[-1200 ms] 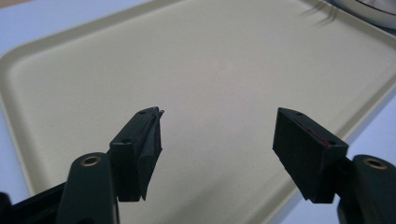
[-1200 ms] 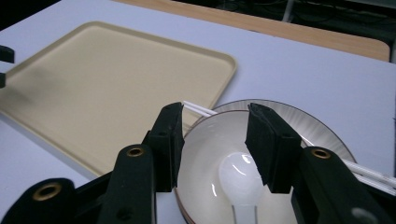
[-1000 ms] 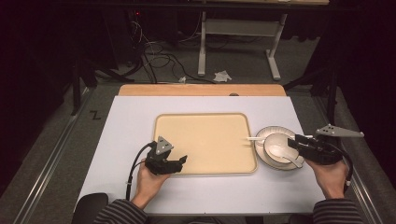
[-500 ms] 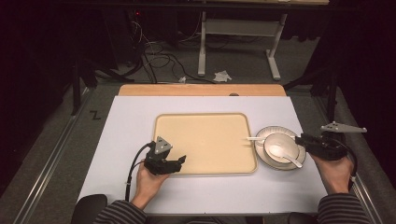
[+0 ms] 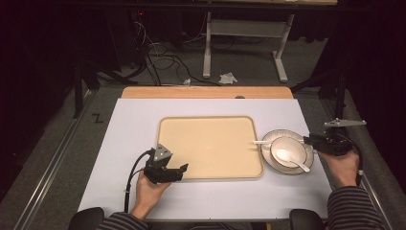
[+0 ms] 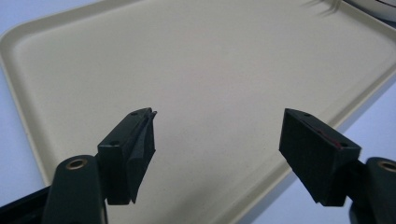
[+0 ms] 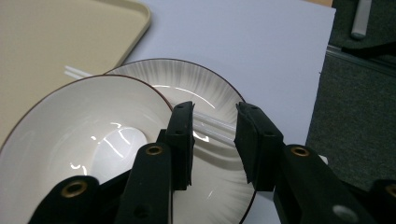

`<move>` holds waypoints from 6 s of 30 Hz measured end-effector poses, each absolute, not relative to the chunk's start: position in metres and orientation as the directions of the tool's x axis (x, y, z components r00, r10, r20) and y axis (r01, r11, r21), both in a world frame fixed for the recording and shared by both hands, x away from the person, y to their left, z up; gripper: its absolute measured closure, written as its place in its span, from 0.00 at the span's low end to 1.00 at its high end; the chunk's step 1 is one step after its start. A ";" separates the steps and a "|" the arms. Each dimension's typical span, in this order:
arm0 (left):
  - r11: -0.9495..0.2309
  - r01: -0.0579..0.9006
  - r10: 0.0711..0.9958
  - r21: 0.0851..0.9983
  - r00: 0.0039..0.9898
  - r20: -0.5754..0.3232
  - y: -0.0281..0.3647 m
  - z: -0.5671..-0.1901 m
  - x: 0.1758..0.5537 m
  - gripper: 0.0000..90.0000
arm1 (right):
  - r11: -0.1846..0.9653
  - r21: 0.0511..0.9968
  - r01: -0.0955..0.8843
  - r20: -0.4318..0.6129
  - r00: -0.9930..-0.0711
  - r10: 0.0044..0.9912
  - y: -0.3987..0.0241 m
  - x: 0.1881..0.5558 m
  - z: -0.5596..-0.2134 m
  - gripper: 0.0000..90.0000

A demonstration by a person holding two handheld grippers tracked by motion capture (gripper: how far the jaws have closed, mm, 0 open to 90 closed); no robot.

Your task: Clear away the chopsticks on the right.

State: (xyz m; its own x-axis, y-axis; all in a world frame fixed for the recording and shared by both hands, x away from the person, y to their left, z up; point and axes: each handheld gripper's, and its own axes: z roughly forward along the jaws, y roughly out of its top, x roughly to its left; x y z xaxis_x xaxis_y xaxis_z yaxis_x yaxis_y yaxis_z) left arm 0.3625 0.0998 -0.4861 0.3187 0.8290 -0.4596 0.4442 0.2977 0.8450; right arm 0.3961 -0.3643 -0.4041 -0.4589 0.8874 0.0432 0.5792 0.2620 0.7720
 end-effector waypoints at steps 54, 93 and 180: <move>0.315 0.466 0.834 0.827 0.280 -0.476 0.113 -0.491 0.347 0.26 | 0.421 0.529 0.737 -0.055 -0.465 0.884 -0.376 0.484 -0.449 0.80; 0.312 0.500 0.827 0.808 0.276 -0.490 0.111 -0.494 0.349 0.27 | 0.491 0.485 0.724 -0.064 -0.531 0.845 -0.374 0.481 -0.456 0.95; 0.197 0.464 0.863 0.864 0.335 -0.377 0.094 -0.499 0.367 0.30 | 0.463 0.640 0.613 -0.016 -0.591 0.806 -0.243 0.397 -0.415 0.95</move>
State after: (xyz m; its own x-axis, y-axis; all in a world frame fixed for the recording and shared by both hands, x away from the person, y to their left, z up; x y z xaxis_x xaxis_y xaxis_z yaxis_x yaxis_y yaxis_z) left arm 0.3667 0.0944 -0.4989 0.3354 0.8634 -0.3769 0.4642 0.1967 0.8636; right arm 0.3967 -0.2429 -0.4150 -0.5912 0.8064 -0.0164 0.6134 0.4628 0.6400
